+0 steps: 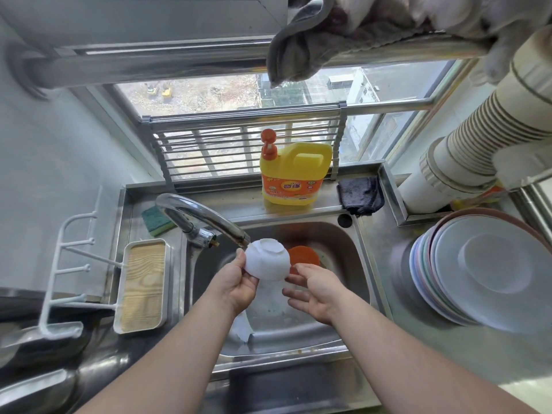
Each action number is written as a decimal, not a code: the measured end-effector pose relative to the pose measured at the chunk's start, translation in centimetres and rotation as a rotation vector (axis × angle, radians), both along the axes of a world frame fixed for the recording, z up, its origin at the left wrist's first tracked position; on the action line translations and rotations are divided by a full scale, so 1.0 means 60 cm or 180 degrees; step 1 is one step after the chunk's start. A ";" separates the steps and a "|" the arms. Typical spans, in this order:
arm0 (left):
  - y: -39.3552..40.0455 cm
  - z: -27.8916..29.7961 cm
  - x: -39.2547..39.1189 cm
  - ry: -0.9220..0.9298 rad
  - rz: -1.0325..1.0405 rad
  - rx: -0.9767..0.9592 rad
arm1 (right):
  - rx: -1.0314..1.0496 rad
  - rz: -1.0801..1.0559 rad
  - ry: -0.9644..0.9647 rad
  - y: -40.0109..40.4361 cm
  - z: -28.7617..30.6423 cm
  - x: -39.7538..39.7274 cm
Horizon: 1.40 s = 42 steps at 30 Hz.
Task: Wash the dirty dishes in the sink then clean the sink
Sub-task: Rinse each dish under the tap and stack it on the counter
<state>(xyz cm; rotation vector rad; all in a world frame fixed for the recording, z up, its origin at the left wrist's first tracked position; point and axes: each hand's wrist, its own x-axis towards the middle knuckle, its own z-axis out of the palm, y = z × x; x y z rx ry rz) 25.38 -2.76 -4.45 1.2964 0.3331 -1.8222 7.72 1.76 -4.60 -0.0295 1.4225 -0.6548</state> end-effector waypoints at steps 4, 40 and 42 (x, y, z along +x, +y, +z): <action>-0.001 -0.002 0.009 -0.0139 0.0292 0.0212 | -0.0154 0.0135 0.0162 -0.008 -0.006 0.013; 0.006 0.016 -0.016 -0.2809 -0.1495 -0.1148 | -0.0488 -0.0406 -0.0239 -0.037 0.005 0.036; 0.016 0.018 -0.012 -0.1993 -0.1683 -0.1192 | -0.0446 -0.0666 -0.0529 -0.038 0.003 0.043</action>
